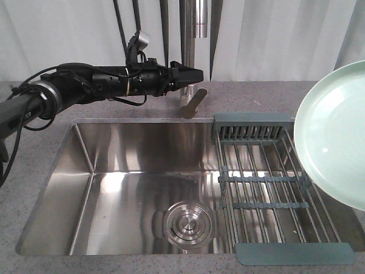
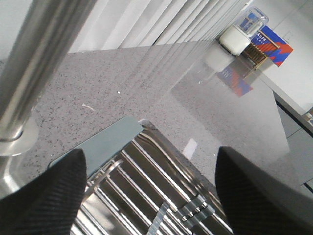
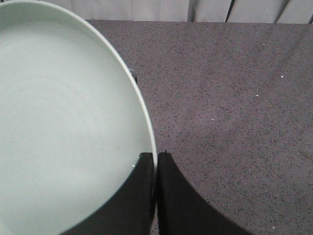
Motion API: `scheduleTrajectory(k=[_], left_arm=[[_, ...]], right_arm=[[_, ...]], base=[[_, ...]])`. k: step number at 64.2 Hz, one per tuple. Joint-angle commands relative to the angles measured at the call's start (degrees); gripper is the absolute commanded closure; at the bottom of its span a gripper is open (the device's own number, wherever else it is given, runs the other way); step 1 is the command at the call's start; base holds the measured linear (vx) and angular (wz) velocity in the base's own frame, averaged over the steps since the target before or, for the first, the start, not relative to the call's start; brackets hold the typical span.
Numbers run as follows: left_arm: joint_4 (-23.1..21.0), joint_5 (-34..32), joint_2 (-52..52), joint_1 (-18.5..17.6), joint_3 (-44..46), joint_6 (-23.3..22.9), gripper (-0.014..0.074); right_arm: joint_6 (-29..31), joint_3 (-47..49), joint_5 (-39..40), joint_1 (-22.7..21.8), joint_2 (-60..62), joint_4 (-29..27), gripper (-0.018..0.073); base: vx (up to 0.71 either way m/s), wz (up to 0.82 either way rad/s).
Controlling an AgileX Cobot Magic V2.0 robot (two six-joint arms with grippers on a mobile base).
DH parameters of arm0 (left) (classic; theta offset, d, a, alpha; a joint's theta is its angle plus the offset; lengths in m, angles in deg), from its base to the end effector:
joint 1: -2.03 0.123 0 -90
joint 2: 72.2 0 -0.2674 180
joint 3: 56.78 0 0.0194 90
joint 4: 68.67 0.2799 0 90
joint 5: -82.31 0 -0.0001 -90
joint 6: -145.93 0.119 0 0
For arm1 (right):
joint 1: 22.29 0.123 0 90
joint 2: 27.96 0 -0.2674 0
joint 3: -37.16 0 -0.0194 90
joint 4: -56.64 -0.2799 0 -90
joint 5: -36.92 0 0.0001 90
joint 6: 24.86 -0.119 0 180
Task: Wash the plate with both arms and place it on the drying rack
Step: 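Reach the left gripper toward the faucet lever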
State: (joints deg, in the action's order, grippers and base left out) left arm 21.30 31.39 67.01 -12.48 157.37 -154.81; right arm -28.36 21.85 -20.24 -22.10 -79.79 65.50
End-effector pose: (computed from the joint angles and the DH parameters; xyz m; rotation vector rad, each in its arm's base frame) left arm 0.5096 -0.2272 0.2242 0.4032 1.9094 -1.3469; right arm 0.1830 -0.0148 0.3938 0.0460 2.1617 -0.1519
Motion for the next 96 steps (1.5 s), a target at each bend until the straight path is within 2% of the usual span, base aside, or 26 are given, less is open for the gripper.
scheduleTrajectory(k=[1, 15, 53, 78, 96], left_arm=[[-3.5, 0.4, -2.4, -0.7, 2.7, -0.4, 0.0078], [-3.1, 1.3, -1.1, -1.7, 6.7, -0.2, 0.0084], [-3.5, 2.2, 0.9, -2.1, 6.7, 0.5, 0.0084], [-3.3, -3.5, 1.7, -2.8, 6.7, 0.4, 0.0119], [1.6, -12.2, 1.7, -2.8, 6.7, -0.5, 0.0119]], right_arm=[[0.2, 1.7, 4.7, -0.4, 0.1, 1.2, 0.0566], [0.2, 1.7, 4.7, -0.4, 0.1, 1.0, 0.0566], [0.2, 1.7, 5.3, -0.4, 0.1, 1.0, 0.0566], [0.2, 1.7, 5.7, -0.4, 0.1, 0.6, 0.0566], [0.2, 1.7, 5.7, -0.4, 0.1, 0.6, 0.0566]], base=[[0.00, 0.00], [0.00, 0.00], [0.00, 0.00], [0.00, 0.00], [0.00, 0.00]])
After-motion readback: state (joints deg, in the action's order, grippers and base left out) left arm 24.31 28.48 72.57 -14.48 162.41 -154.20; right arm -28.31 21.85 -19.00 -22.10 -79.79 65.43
